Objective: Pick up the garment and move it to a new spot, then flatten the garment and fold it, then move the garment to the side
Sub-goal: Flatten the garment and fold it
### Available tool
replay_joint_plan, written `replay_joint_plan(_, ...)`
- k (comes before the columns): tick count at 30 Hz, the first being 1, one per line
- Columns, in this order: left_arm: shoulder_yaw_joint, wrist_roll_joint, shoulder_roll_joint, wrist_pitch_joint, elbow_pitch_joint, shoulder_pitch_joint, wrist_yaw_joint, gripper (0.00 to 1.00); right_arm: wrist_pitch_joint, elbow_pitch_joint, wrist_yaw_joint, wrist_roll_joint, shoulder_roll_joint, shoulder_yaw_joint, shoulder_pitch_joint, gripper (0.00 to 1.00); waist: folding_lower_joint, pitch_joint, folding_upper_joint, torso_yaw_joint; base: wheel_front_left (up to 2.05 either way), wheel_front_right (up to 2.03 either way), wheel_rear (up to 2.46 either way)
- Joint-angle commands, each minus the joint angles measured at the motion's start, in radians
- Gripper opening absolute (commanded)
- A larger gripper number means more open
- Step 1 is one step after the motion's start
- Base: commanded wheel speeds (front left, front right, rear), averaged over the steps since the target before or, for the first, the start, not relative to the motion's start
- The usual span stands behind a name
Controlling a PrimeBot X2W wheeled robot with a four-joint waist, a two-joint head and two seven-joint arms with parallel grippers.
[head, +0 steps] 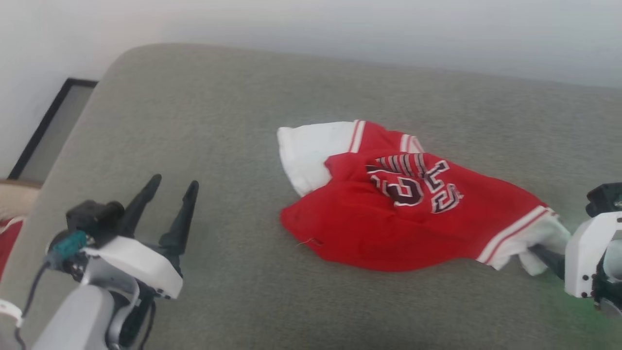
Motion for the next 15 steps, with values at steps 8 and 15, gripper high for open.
replay_joint_plan(8,0.002,-0.047,0.058,0.126,-0.010,-0.080,-0.023,1.00,-0.133,-0.106,-0.001,-0.022,0.023,-0.015,-0.011,1.00,0.0000,-0.025,-0.0001,-0.141,0.00,0.00,0.00)
replay_joint_plan(15,0.001,-0.071,0.111,0.235,0.007,-0.154,-0.028,1.00,-0.407,-0.226,-0.001,-0.128,0.107,-0.126,-0.003,1.00,0.0000,-0.005,-0.0001,-0.273,0.00,0.00,0.00)
